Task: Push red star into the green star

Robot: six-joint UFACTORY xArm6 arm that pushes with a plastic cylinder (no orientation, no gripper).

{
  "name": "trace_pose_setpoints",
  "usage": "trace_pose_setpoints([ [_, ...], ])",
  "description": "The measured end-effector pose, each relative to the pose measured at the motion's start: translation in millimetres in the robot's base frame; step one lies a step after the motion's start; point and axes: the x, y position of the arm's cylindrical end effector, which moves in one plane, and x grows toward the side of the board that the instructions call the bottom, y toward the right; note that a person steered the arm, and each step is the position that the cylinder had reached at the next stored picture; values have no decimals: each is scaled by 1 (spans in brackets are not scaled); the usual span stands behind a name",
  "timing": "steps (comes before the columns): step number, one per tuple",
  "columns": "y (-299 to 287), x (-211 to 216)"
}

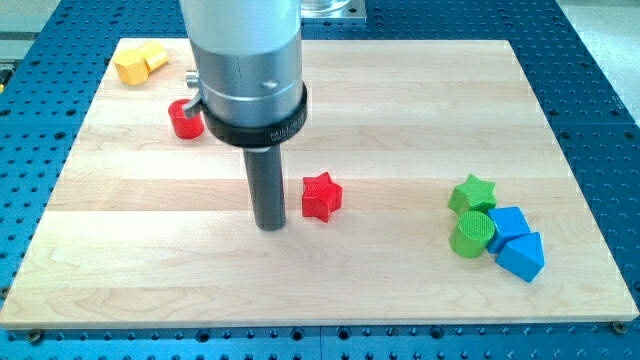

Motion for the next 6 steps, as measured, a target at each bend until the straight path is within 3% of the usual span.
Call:
trace_pose_setpoints([
  [2, 81, -12],
  [4, 95, -34],
  [5, 160, -31],
  [6, 183, -28],
])
